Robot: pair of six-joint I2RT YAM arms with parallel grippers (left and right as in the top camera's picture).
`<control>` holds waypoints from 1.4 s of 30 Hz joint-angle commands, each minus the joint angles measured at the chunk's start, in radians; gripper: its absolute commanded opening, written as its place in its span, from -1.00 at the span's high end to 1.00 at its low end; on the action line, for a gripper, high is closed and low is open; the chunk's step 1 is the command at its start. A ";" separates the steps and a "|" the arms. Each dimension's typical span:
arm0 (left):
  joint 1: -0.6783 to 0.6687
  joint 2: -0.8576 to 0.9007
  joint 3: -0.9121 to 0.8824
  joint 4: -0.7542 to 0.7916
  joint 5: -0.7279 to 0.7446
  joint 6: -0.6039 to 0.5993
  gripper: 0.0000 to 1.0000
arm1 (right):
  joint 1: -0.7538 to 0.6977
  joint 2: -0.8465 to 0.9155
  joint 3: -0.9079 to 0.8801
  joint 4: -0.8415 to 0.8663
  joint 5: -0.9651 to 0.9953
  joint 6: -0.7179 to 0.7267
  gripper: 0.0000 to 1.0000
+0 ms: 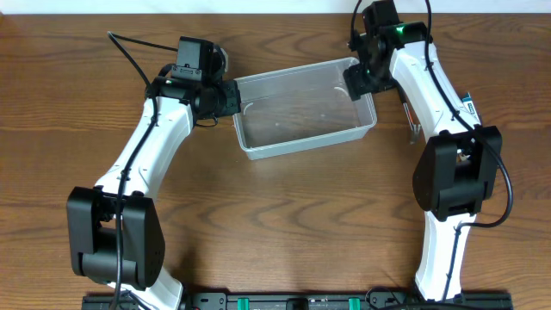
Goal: Pack container
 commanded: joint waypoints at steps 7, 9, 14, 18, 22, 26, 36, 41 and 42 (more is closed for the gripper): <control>0.005 0.017 0.026 0.004 -0.009 0.021 0.86 | 0.006 -0.019 0.054 0.005 -0.045 -0.033 0.20; 0.005 0.017 0.026 0.003 -0.009 0.021 0.86 | 0.005 -0.019 0.086 0.003 -0.044 -0.033 0.17; 0.005 0.017 0.026 -0.004 -0.009 0.021 0.86 | 0.004 -0.019 0.159 -0.002 -0.044 -0.032 0.36; 0.005 0.017 0.026 -0.016 -0.009 0.021 0.86 | 0.008 -0.019 0.192 -0.055 -0.045 -0.032 0.86; 0.005 0.017 0.026 -0.019 -0.009 0.020 0.86 | 0.019 -0.019 0.193 -0.137 -0.047 -0.032 0.97; 0.005 0.017 0.026 -0.030 -0.008 0.019 0.86 | 0.038 -0.019 0.193 -0.190 -0.053 -0.032 0.97; 0.005 0.017 0.026 -0.037 -0.010 0.020 0.86 | 0.115 -0.019 0.193 -0.294 -0.092 -0.027 0.98; 0.005 0.017 0.026 -0.038 -0.035 0.020 0.86 | 0.123 -0.019 0.192 -0.367 -0.089 0.021 0.98; 0.005 0.017 0.026 -0.040 -0.040 0.020 0.86 | 0.123 -0.019 0.192 -0.380 -0.090 0.021 0.97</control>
